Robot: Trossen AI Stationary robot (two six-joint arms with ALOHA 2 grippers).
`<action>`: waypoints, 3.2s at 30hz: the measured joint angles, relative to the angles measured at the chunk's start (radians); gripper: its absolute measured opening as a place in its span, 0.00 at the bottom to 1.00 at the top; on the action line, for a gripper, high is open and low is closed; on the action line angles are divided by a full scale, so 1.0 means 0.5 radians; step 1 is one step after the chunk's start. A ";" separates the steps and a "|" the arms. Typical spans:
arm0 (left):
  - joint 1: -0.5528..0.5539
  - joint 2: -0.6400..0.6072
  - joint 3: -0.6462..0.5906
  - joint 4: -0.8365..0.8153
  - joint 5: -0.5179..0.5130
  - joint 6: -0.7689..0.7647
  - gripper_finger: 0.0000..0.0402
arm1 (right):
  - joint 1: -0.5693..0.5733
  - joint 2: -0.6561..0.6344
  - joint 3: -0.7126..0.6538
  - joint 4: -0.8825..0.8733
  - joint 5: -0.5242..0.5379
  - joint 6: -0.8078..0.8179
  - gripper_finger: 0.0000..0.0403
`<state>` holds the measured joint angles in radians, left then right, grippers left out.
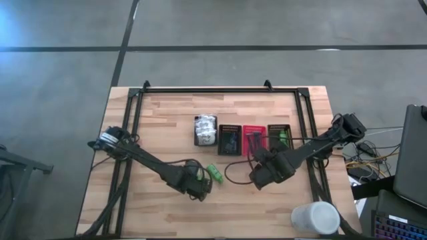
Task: Pick & Place Travel size toiletries
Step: Put the green shampoo into the right black bin
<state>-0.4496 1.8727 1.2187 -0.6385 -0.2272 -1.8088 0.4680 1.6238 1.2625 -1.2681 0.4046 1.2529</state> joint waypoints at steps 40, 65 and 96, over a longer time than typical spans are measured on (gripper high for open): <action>-0.142 -0.354 -0.062 0.030 -0.285 1.451 0.40 | -0.191 -0.082 -0.061 1.149 -0.512 -0.340 0.59; -0.082 -0.636 -0.060 0.534 -0.664 2.277 0.39 | -0.306 -0.135 -0.062 1.886 -0.479 -0.268 0.66; -0.054 -0.604 -0.060 0.649 -0.663 2.485 0.39 | -0.335 0.021 -0.058 2.098 -0.521 -0.133 0.58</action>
<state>-0.4767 1.5707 1.1885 -0.3138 -0.5587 -0.5663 0.3004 1.6341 1.2335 -0.2191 0.1439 1.1864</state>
